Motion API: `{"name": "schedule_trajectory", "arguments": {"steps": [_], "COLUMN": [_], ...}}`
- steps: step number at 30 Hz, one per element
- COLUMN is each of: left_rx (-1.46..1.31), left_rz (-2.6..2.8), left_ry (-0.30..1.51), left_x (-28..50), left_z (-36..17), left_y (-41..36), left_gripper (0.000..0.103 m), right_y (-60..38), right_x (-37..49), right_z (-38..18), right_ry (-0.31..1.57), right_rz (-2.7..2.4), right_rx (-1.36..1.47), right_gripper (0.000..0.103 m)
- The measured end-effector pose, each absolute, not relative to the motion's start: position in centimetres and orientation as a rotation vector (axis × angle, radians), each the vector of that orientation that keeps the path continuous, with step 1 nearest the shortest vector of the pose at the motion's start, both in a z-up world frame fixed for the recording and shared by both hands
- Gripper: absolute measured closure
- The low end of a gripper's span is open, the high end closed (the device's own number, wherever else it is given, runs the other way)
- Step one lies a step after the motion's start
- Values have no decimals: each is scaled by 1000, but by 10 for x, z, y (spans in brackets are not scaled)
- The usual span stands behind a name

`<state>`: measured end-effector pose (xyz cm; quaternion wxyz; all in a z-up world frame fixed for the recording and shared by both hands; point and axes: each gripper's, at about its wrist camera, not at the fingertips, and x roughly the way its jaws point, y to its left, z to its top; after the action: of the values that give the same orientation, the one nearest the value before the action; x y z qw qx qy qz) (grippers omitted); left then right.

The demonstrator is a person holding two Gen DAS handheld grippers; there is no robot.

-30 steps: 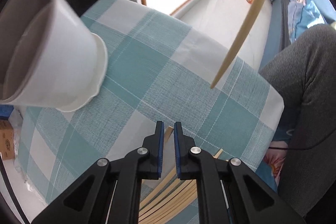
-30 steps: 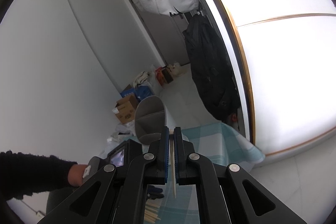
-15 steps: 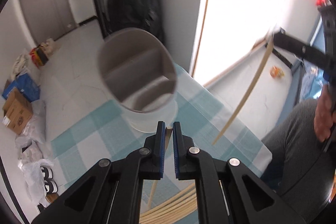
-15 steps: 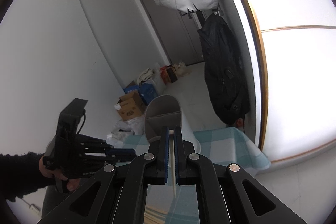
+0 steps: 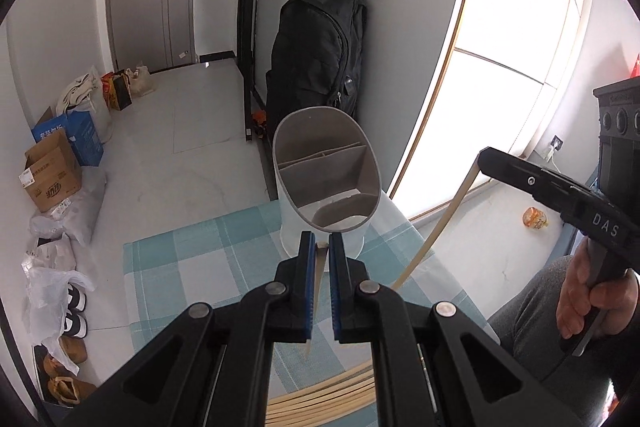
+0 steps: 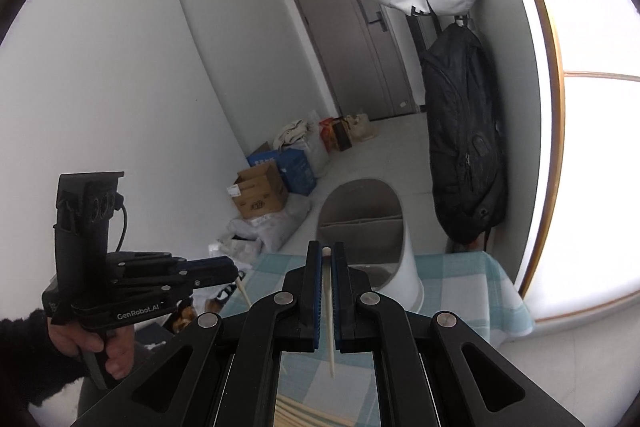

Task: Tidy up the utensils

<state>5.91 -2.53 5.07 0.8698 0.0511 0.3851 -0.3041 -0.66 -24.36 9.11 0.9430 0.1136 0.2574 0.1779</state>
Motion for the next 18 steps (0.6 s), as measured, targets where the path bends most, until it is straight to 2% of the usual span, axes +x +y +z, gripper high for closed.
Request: {"name": "schedule_trajectory", "arguments": {"steps": [18], "left_rx": [26], "left_rz": [-584], "left_ry": [739], "left_x": [59], "left_z": [88], "left_y": [-19], "left_gripper": [100], "right_y": [-229], "right_x": [17], "right_z": [110], "right_ry": [530], "right_rz": [353], "right_rx": [231], "right_gripper": [99]}}
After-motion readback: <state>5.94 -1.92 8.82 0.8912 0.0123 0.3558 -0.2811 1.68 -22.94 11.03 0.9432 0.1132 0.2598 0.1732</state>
